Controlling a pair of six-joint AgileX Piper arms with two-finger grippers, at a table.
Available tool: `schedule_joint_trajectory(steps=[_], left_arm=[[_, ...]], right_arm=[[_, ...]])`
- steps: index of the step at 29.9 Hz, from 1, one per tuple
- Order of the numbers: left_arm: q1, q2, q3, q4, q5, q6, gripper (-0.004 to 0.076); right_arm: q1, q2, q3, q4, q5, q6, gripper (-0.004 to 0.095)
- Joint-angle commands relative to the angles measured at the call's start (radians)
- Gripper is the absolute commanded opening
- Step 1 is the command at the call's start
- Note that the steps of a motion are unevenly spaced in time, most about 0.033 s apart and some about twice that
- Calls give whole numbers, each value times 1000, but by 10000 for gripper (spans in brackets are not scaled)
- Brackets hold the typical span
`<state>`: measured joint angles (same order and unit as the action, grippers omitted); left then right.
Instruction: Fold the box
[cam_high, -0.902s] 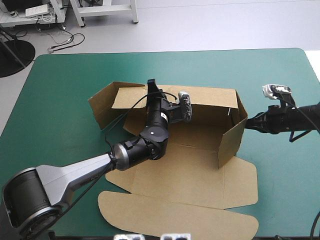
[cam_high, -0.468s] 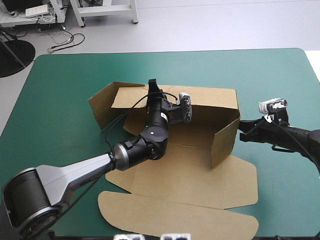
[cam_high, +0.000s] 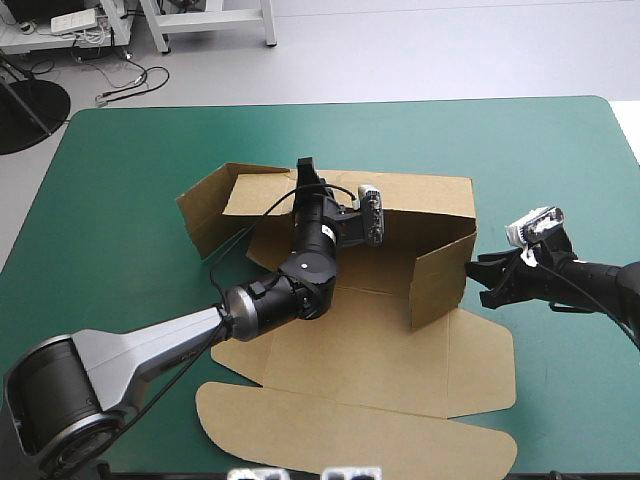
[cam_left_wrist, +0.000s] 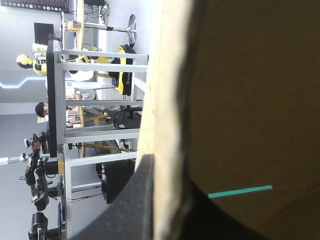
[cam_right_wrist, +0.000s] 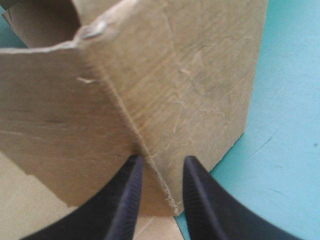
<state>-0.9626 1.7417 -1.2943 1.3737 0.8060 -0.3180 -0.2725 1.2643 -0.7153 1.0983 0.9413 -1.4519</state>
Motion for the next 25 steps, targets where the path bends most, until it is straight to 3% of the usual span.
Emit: schedule_joint_trajectory(steps=[1,9,13,18,22,25], left_arm=[[-1,-17,-8,-86,-25,-10,-10],[-1,-17,-8,-90,-58,-10,-10],[-7,-17,-8,-96,-65,-10,-10],[-26,-17,-8,-100,-65,-10,-10],[-35,-17,-8,-100,-56,-10,-10],[-36,-17,-8,-100,-56,-10,-10]], right_arm=[[2,-25,-19,52,32,-80,480],[7,-22,-19,163,-10,-166,498],[63,0,-19,179,-18,-176,498],[150,38,-19,193,-148,-154,497],[160,46,-19,246,-236,-139,445],[160,46,-19,297,-279,-139,327]])
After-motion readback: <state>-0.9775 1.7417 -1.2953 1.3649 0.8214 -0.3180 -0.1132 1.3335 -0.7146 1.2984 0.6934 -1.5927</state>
